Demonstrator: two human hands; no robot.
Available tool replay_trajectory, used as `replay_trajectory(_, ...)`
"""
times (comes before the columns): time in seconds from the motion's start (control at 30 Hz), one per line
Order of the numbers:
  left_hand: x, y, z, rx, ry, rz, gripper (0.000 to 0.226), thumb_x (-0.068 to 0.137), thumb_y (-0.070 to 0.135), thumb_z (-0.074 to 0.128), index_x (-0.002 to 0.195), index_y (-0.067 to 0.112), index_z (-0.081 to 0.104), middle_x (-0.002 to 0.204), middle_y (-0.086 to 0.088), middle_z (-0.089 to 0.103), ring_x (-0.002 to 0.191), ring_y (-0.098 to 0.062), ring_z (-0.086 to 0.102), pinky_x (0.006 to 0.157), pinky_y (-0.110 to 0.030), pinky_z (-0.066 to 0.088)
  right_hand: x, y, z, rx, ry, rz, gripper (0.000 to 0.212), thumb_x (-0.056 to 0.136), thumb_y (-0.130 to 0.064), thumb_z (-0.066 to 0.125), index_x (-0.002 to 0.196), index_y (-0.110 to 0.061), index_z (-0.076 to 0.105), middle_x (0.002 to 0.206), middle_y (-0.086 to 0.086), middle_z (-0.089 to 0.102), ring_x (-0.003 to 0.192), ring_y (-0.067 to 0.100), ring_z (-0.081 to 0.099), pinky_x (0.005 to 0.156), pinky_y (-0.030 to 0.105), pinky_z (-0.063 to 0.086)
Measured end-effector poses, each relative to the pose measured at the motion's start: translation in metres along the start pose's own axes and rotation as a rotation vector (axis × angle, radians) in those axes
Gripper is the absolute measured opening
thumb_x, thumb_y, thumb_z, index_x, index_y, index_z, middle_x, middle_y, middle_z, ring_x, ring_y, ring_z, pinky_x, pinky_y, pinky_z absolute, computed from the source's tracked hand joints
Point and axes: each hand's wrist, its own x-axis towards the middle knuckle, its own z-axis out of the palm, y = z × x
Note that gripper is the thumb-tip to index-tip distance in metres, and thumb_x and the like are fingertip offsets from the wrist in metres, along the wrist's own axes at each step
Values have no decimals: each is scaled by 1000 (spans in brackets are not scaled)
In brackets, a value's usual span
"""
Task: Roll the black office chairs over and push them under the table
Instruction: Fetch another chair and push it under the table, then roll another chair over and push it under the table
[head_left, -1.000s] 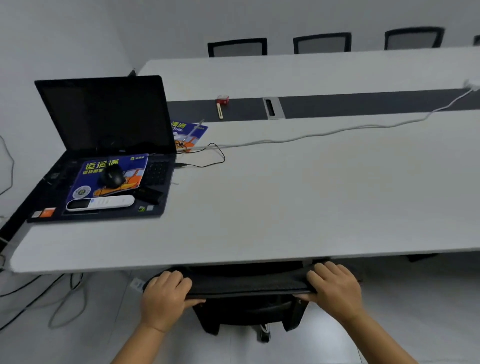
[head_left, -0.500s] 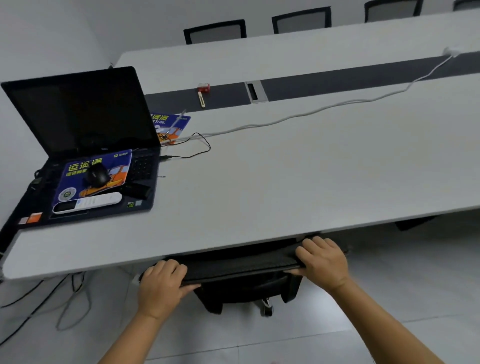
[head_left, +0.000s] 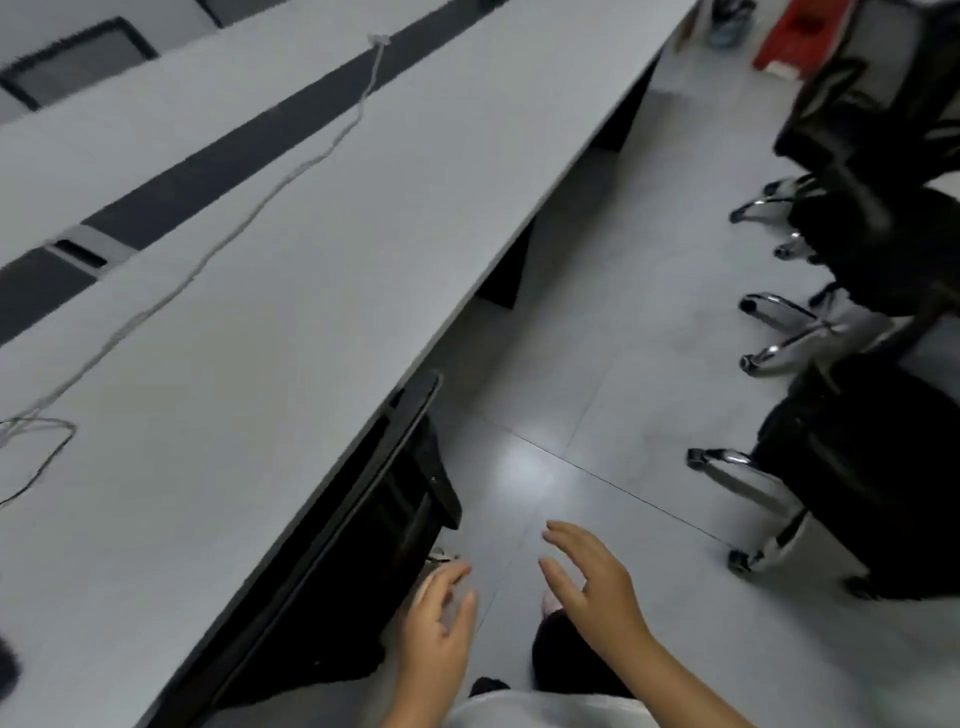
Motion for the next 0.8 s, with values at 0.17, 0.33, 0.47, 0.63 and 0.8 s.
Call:
replay_trajectory(0.17,-5,-1,57,-45,-262,-121,65,79,-13,55,64,48,67,86,-2,64,77,12,60,62,4,38,-99,51,-72,69,290,417,64,41,-99,29,86,-61,54,96,-47,52,99,-31,38,84,-5,31)
replay_trajectory(0.33,-10,15,123,78,-523,-95,38,81,-14,53,78,23,61,94,-12,62,84,-12,59,58,5,38,-165,75,-117,237,594,737,30,54,-49,81,61,-65,57,87,-20,63,96,1,59,72,2,37)
replay_trajectory(0.47,0,49,193,143,-619,53,37,78,-11,59,77,26,59,91,-12,64,79,-11,60,60,3,40,-173,109,-155,238,697,793,43,22,-92,52,60,-73,50,91,-17,55,85,-17,56,71,7,37)
replay_trajectory(0.63,21,119,287,76,-712,171,24,88,2,52,96,24,55,102,10,57,98,-12,53,71,-7,39,-139,140,-244,219,716,682,46,71,-53,67,107,-25,59,103,-6,54,102,12,54,82,9,36)
replay_trajectory(0.8,27,159,349,47,-743,194,21,91,5,48,103,22,53,107,15,54,103,2,50,67,4,39,-111,166,-315,276,770,636,24,89,-13,55,109,-24,50,106,0,54,103,14,52,88,20,34)
